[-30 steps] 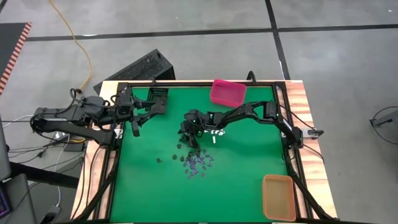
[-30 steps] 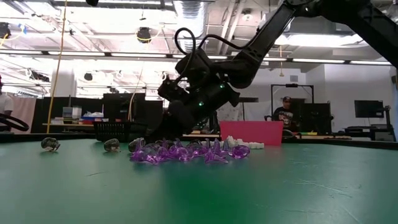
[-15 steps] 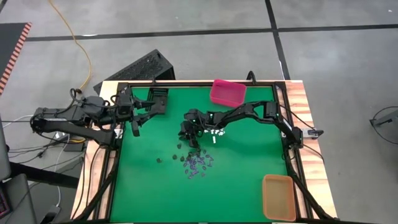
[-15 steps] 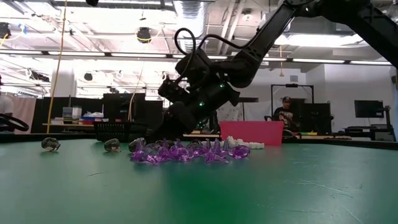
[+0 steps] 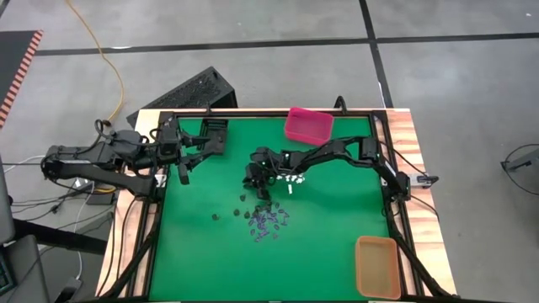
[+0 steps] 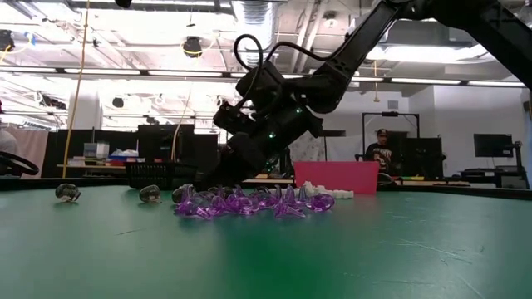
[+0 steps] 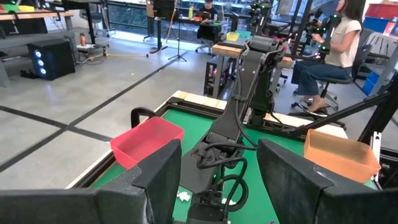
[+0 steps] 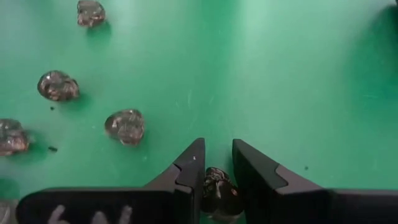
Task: Sort Halloween decoration
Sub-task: Put the brown skull toy into the black bin
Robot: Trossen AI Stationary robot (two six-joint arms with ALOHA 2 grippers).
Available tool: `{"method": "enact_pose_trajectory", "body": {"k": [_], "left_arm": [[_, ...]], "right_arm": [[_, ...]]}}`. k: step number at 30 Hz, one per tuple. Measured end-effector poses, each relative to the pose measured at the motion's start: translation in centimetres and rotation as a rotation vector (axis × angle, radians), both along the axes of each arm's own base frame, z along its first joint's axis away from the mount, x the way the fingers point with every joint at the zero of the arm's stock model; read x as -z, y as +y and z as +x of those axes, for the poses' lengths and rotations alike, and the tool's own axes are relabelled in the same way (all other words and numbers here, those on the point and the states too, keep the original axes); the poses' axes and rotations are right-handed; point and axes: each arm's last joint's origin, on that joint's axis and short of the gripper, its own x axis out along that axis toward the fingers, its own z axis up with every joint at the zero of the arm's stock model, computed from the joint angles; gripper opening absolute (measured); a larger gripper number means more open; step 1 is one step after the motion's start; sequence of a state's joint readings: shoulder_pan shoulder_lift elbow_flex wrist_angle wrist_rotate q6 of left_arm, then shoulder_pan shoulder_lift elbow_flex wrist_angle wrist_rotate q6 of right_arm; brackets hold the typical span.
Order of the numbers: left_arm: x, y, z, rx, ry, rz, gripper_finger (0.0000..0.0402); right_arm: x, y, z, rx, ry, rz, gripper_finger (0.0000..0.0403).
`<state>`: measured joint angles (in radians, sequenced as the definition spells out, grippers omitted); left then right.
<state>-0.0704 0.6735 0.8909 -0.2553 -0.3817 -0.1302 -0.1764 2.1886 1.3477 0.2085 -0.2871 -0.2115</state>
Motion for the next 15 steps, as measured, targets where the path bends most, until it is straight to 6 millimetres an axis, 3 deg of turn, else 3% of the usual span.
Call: {"method": "enact_pose_trajectory", "body": {"k": [8, 15], "left_arm": [[-0.3, 0.0, 0.0, 0.000, -0.023, 0.015, 0.0201], [-0.3, 0.0, 0.0, 0.000, -0.024, 0.015, 0.0201]], "right_arm": [[-1.9, -1.2, -0.2, 0.032, -0.042, -0.011, 0.0100], [-4.9, -1.3, 1.5, 0.013, -0.121, -0.044, 0.0100]]}}
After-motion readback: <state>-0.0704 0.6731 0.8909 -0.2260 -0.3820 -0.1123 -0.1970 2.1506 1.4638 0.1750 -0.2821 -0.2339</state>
